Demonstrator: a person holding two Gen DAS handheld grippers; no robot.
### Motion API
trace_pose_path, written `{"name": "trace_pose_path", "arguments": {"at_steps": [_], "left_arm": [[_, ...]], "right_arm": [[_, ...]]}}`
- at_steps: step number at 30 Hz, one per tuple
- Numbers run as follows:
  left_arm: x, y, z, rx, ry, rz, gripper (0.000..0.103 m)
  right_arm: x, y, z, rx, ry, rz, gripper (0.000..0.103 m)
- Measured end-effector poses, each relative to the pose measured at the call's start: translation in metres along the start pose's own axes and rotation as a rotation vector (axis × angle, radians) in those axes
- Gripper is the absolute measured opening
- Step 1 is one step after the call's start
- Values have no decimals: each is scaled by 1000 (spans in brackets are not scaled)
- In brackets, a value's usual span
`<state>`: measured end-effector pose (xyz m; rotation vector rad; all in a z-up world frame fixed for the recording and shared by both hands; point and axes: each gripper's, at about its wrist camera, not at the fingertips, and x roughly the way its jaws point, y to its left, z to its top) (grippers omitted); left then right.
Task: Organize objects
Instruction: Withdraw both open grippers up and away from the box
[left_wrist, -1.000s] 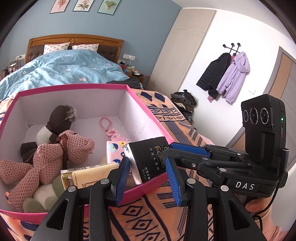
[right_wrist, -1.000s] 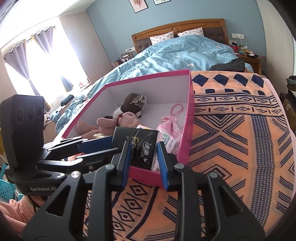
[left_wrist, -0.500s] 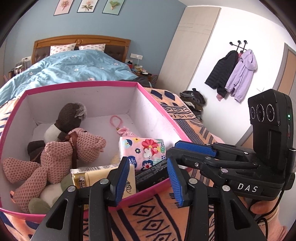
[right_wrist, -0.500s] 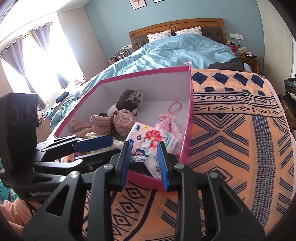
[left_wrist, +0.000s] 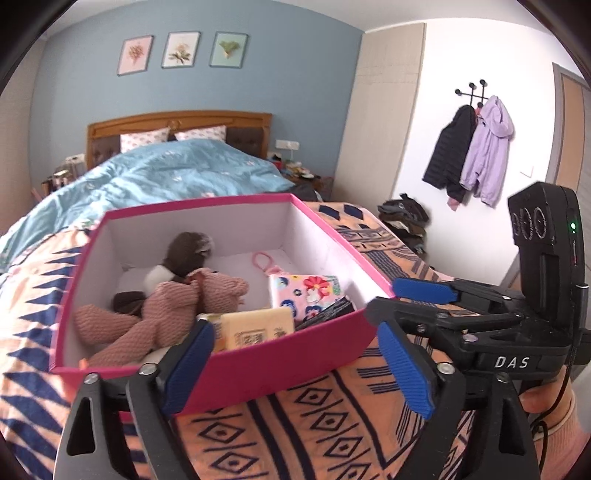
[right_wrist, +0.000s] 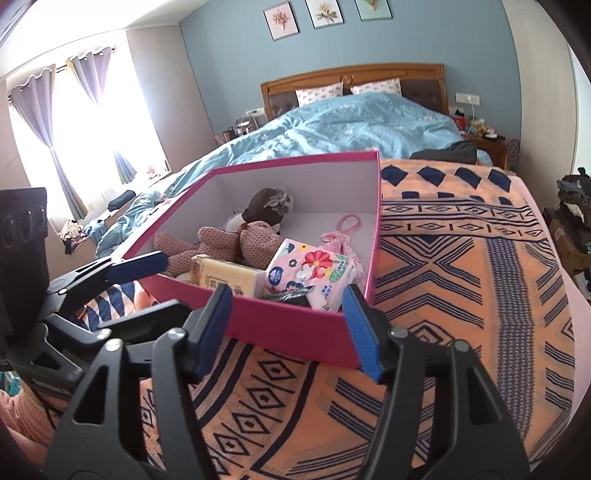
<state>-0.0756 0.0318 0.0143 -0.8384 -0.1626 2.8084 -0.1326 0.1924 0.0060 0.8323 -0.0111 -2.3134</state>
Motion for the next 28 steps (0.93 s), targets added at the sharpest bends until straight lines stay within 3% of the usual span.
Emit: {"name": "trace_pose_path", "arguments": {"at_steps": [1, 5, 10, 14, 19, 28], "left_arm": [[-6, 1, -3, 3, -13, 10, 103], [-24, 6, -17, 12, -43, 82, 103], [-32, 14, -41, -22, -13, 137, 103], [-34, 17, -54, -20, 4, 193, 103], [-36, 20, -69, -57, 23, 224, 103], [-39, 24, -86, -81, 36, 261, 103]], "right_arm": [[-4, 2, -3, -6, -9, -2, 68], [-15, 12, -15, -23, -35, -19, 85], [-16, 26, -38, -42, -35, -33, 87], [-11, 34, -59, -48, -26, -55, 99], [-6, 41, -80, -52, 0, -69, 99], [-6, 51, -89, -62, -2, -65, 99]]}}
